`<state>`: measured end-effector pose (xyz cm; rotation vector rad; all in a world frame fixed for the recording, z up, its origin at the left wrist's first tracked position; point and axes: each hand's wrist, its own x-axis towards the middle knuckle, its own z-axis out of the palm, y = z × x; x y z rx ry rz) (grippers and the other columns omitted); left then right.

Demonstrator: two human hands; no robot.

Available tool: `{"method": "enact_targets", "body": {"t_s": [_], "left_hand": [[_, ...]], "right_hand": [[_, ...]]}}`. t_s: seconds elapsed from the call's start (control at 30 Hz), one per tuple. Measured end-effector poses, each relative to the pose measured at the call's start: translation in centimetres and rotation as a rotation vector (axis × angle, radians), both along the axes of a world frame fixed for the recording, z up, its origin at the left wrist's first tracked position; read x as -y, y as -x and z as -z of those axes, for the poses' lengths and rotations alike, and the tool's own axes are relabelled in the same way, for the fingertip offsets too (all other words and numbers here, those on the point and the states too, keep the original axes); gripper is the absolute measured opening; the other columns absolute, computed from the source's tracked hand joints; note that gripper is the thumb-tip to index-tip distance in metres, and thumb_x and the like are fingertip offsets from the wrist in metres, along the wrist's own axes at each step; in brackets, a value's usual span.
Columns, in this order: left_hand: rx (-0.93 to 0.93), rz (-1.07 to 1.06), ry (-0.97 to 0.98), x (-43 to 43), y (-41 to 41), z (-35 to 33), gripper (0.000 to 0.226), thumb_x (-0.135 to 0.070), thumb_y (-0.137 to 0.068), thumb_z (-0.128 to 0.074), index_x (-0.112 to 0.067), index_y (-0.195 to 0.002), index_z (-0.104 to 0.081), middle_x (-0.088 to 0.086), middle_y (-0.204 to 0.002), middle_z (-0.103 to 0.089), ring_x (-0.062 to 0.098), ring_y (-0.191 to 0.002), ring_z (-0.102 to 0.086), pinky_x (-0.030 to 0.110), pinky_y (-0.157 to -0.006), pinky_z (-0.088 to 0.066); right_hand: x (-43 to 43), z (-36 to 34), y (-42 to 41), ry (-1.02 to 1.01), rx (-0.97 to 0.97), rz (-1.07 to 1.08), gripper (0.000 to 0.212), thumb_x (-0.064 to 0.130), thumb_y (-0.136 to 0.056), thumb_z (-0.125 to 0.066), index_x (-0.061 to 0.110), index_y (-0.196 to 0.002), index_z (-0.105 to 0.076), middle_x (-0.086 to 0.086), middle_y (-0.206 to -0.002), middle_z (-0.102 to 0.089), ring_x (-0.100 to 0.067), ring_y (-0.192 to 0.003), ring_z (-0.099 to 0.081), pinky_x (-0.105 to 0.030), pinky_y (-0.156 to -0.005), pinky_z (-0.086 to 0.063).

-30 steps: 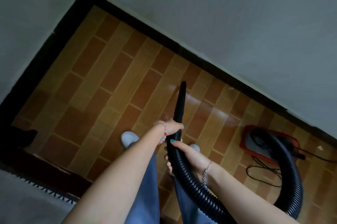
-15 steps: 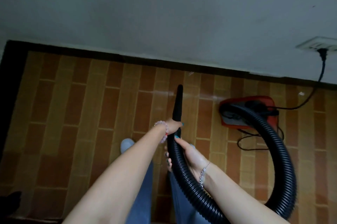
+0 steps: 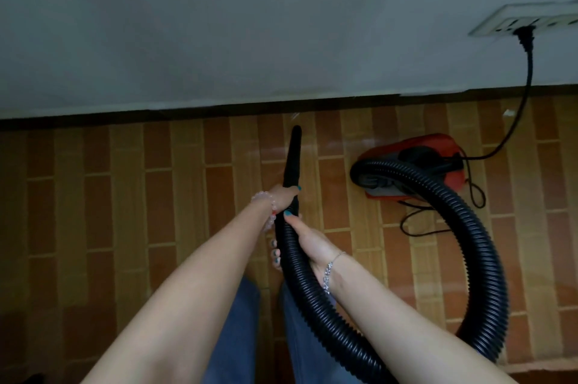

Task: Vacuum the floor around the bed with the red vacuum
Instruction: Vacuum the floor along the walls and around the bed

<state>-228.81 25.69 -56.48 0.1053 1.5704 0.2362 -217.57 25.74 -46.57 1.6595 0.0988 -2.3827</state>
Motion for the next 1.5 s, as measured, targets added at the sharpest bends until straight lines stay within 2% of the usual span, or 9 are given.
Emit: {"method": "enact_targets", "body": {"t_s": [0.3,0.5,0.73,0.9,1.03,1.13,1.37,1.43,1.5], "left_hand": [[-0.039,-0.015,0.017,-2.1,0.4,1.1,0.066,-0.047,-0.093,-0.043,0.006,-0.132,-0.045,0.027,-0.124,-0.058,0.036,-0.100,-0.061,0.044,-0.097,-0.048],[-0.033,-0.035,0.027,-2.9,0.4,0.9,0.064,-0.044,-0.095,-0.042,0.007,-0.134,-0.043,0.027,-0.130,-0.054,0.040,-0.116,-0.056,0.044,-0.101,-0.045],[-0.012,-0.071,0.039,-3.0,-1.3,-1.8,0.058,-0.038,-0.094,-0.047,0.009,-0.128,-0.047,0.025,-0.121,-0.059,0.032,-0.098,-0.058,0.041,-0.096,-0.046],[0.006,-0.118,0.058,-2.4,-3.1,-4.7,0.043,-0.023,-0.093,-0.052,0.008,-0.122,-0.048,0.014,-0.075,-0.063,0.025,-0.063,-0.060,0.034,-0.070,-0.054],[-0.026,-0.100,0.105,-1.2,-4.7,-5.8,0.049,-0.026,-0.089,-0.057,0.006,-0.125,-0.048,0.021,-0.104,-0.064,0.033,-0.093,-0.064,0.045,-0.094,-0.051],[-0.026,-0.052,0.154,0.1,-6.4,-5.7,0.048,-0.027,-0.088,-0.058,0.006,-0.122,-0.050,0.022,-0.113,-0.063,0.035,-0.104,-0.063,0.047,-0.095,-0.051],[-0.160,0.202,0.133,3.1,-10.5,-6.7,0.033,-0.032,-0.093,-0.047,-0.003,-0.104,-0.055,0.006,-0.079,-0.055,0.020,-0.068,-0.055,0.025,-0.042,-0.045],[-0.129,0.200,0.136,4.4,-11.2,-6.7,0.036,-0.034,-0.090,-0.049,-0.002,-0.105,-0.057,0.010,-0.086,-0.061,0.022,-0.073,-0.061,0.023,-0.051,-0.054],[-0.074,0.136,0.159,5.6,-11.8,-6.3,0.038,-0.035,-0.087,-0.052,-0.002,-0.106,-0.056,0.017,-0.101,-0.065,0.030,-0.092,-0.066,0.037,-0.080,-0.058]], "right_hand": [[-2.3,0.6,0.1,0.051,-0.042,-0.008,0.032,0.037,-0.093,-0.056,0.006,-0.098,-0.050,-0.011,-0.065,-0.050,-0.019,-0.043,-0.050,-0.024,-0.042,-0.047],[-2.7,0.7,0.3,0.032,-0.040,-0.023,0.033,0.038,-0.092,-0.056,0.006,-0.099,-0.049,-0.011,-0.065,-0.051,-0.018,-0.043,-0.050,-0.024,-0.042,-0.047],[-3.1,-1.7,-1.4,-0.086,-0.052,-0.118,0.031,0.035,-0.094,-0.053,0.004,-0.093,-0.050,-0.009,-0.063,-0.051,-0.018,-0.045,-0.050,-0.024,-0.041,-0.046],[-3.0,-3.8,-3.4,-0.205,-0.052,-0.328,0.033,0.033,-0.092,-0.055,0.001,-0.082,-0.054,-0.011,-0.065,-0.056,-0.021,-0.049,-0.055,-0.028,-0.048,-0.047],[-2.9,-5.8,-5.3,-0.239,-0.073,-0.509,0.034,0.031,-0.095,-0.051,-0.001,-0.086,-0.052,-0.013,-0.067,-0.057,-0.015,-0.040,-0.058,-0.022,-0.042,-0.050],[-1.9,-6.3,-6.9,-0.241,-0.073,-0.547,0.027,0.025,-0.098,-0.047,0.001,-0.086,-0.046,-0.013,-0.072,-0.055,-0.017,-0.046,-0.058,-0.025,-0.043,-0.052],[1.7,-5.3,-11.5,-0.463,0.043,-0.782,0.017,0.025,-0.090,-0.056,0.010,-0.082,-0.051,-0.010,-0.068,-0.060,-0.021,-0.054,-0.058,-0.027,-0.048,-0.048],[2.8,-5.4,-12.5,-0.556,0.099,-0.903,0.022,0.034,-0.083,-0.062,0.014,-0.076,-0.054,-0.008,-0.073,-0.061,-0.023,-0.062,-0.058,-0.030,-0.056,-0.046],[3.7,-5.5,-13.2,-0.619,0.150,-1.012,0.029,0.042,-0.076,-0.064,0.013,-0.078,-0.060,-0.005,-0.075,-0.059,-0.021,-0.065,-0.055,-0.028,-0.058,-0.041]]}}
